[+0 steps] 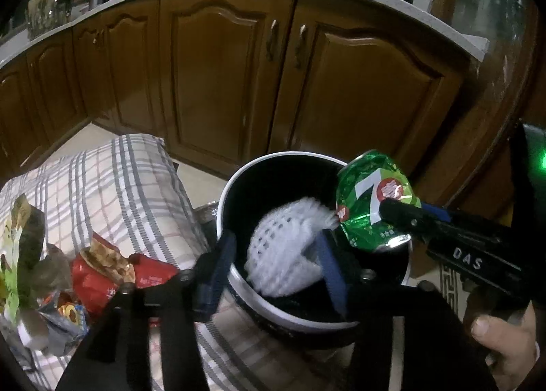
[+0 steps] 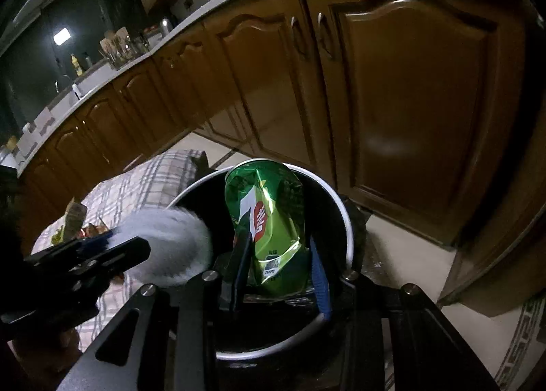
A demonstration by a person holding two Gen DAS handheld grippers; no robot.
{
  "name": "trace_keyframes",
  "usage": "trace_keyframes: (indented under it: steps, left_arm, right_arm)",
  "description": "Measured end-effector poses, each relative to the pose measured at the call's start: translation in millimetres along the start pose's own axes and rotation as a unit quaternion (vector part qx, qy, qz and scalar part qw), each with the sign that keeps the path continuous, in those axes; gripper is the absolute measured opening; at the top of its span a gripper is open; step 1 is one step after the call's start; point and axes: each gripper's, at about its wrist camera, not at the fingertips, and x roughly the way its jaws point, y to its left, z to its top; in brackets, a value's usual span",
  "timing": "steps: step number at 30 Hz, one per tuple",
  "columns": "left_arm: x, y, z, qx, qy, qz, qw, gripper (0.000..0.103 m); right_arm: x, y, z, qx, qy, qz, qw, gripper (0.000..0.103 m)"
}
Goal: Collect trash
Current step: 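Carry both items over the white bin and open both tools to drop them, then grasp the crumpled foil wrapper with the left tool while the right tool grasps the snack wrapper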
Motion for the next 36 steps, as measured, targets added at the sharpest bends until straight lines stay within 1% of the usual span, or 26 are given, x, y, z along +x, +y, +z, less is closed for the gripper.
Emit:
trace_keyframes:
  steps: [1, 2, 3, 5, 7, 10, 12, 14, 17, 26, 28, 32, 36]
  left_arm:
    - [-1, 0, -2, 0.0, -0.002, 0.002, 1.0, 0.064]
    - [-3, 1, -4, 0.0, -0.004, 0.003, 1.0, 0.068]
    - [-5, 2, -7, 0.0, -0.005, 0.004, 1.0, 0.069]
    - [-14, 2, -14, -0.003, -0.006, 0.007, 1.0, 0.073]
    - [-22, 7, -22, -0.013, -0.008, 0.005, 0.9999, 0.074]
    - [-39, 17, -38, -0.029, -0.016, 0.005, 0.9994, 0.075]
    - [-52, 22, -50, -0.035, -0.022, 0.01, 0.9991, 0.076]
    - [-64, 27, -62, -0.039, -0.027, 0.017, 0.9987, 0.076]
    - [-86, 39, -86, -0.045, -0.033, 0.032, 0.9979, 0.077]
    - [-147, 72, -134, -0.082, -0.05, 0.068, 0.993, 0.077]
    - [-160, 77, -142, -0.086, -0.056, 0.077, 0.9918, 0.077]
    - [-179, 88, -155, -0.103, -0.06, 0.078, 0.9898, 0.077]
    - [-196, 94, -166, -0.108, -0.067, 0.091, 0.9878, 0.077]
  right_arm:
    - [1, -2, 0, 0.003, 0.0, 0.001, 1.0, 0.035]
    - [1, -3, 1, 0.008, 0.001, 0.003, 1.0, 0.037]
    - [1, -5, 0, 0.014, 0.002, 0.007, 1.0, 0.04]
    - [-2, -7, -2, 0.023, -0.002, 0.016, 1.0, 0.053]
    - [-4, -6, -6, 0.026, -0.006, 0.023, 0.999, 0.056]
    - [-10, 0, -13, 0.031, -0.011, 0.035, 0.999, 0.058]
    - [-16, 5, -20, 0.035, -0.018, 0.046, 0.998, 0.065]
    - [-20, 14, -27, 0.037, -0.025, 0.058, 0.997, 0.076]
    - [-26, 30, -40, 0.038, -0.029, 0.078, 0.996, 0.084]
    - [-32, 80, -72, 0.022, -0.017, 0.112, 0.993, 0.085]
    - [-31, 90, -76, 0.017, -0.013, 0.118, 0.993, 0.085]
    - [-30, 107, -85, 0.007, -0.005, 0.13, 0.991, 0.085]
    - [-28, 123, -92, -0.003, 0.002, 0.141, 0.99, 0.085]
